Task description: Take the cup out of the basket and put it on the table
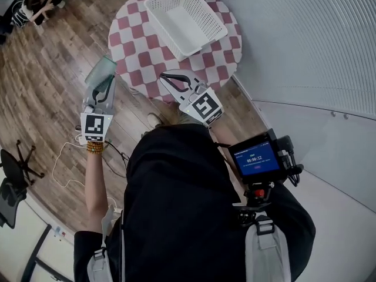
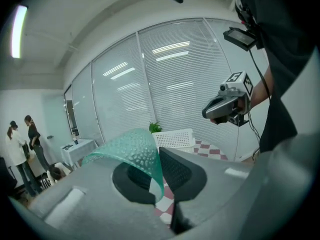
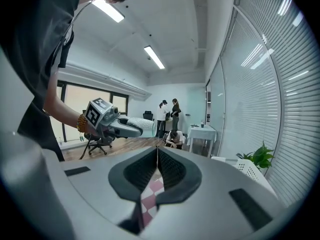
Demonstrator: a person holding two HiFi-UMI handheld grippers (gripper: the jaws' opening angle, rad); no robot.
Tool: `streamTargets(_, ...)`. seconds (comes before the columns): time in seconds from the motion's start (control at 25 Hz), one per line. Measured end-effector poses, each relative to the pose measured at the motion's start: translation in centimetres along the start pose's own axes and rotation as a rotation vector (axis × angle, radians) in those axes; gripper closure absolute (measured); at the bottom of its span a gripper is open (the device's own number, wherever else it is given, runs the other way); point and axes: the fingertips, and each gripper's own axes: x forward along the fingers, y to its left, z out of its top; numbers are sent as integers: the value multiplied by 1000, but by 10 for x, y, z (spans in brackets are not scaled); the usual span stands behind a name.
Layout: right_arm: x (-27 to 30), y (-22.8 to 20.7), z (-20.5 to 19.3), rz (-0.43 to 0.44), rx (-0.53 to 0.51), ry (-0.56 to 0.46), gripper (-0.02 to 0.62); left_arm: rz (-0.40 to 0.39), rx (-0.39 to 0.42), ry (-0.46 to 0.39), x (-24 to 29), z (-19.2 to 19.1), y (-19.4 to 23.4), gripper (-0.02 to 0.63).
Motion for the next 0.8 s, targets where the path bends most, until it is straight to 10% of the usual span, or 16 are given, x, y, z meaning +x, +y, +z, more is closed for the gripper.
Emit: streamTargets(0.8,56,75,35,177,-67,-104,584,159,-48,-138,-79,1,-13,583)
